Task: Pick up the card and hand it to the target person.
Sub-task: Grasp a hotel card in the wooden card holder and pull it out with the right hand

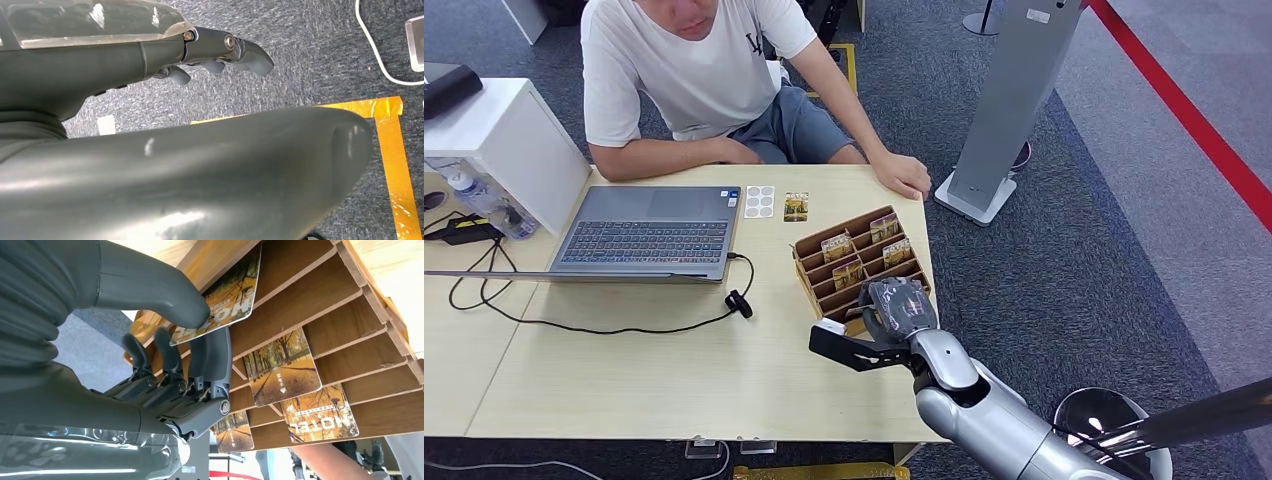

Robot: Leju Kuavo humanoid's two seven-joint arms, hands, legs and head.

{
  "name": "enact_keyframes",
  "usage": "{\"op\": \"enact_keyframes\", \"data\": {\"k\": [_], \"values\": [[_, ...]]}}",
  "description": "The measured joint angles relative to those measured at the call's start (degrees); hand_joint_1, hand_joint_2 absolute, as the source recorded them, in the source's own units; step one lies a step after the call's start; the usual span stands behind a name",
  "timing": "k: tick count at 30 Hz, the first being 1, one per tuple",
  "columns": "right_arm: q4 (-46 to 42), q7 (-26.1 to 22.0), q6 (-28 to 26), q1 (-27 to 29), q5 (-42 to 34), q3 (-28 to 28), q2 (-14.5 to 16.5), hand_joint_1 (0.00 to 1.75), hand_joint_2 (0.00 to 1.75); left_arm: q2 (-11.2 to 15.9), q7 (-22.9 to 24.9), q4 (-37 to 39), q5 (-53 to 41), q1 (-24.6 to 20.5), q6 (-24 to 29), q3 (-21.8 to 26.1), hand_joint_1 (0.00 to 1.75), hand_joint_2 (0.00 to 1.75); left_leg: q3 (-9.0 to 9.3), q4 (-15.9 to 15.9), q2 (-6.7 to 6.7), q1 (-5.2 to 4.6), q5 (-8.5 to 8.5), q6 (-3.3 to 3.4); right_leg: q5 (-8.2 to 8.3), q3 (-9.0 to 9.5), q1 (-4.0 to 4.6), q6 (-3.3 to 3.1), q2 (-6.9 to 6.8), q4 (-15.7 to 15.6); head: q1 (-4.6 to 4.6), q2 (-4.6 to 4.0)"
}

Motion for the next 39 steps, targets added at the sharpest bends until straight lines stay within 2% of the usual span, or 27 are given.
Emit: {"op": "enact_keyframes", "data": {"k": [28,32,39], "values": [[-1.78,1.05,0.87,-0.36,-1.11,0.33,-0.32,1.5,1.75,0.0,0.02,0.0,0.01,0.04,-0.13,-0.07,0.0,0.0,0.0,0.0,0.0,0.0,0.0,0.0,0.0,-0.01,0.0,0.0,0.0,0.0,0.01,0.0],[-5.51,3.35,1.49,-0.83,-1.06,0.06,-1.46,1.5,1.75,0.01,0.01,0.0,0.34,0.1,-0.02,-0.07,0.0,0.0,0.0,0.01,0.01,0.0,0.0,0.0,0.0,-0.01,0.0,0.0,0.01,-0.01,0.0,0.0],[-18.32,5.9,1.72,-2.65,0.6,-2.14,-4.58,1.5,1.75,0.04,0.0,0.0,1.09,0.37,0.07,-0.04,0.0,0.0,0.03,0.03,0.03,0.0,0.0,0.0,0.01,-0.01,0.0,0.0,0.02,-0.01,0.03,0.0]]}}
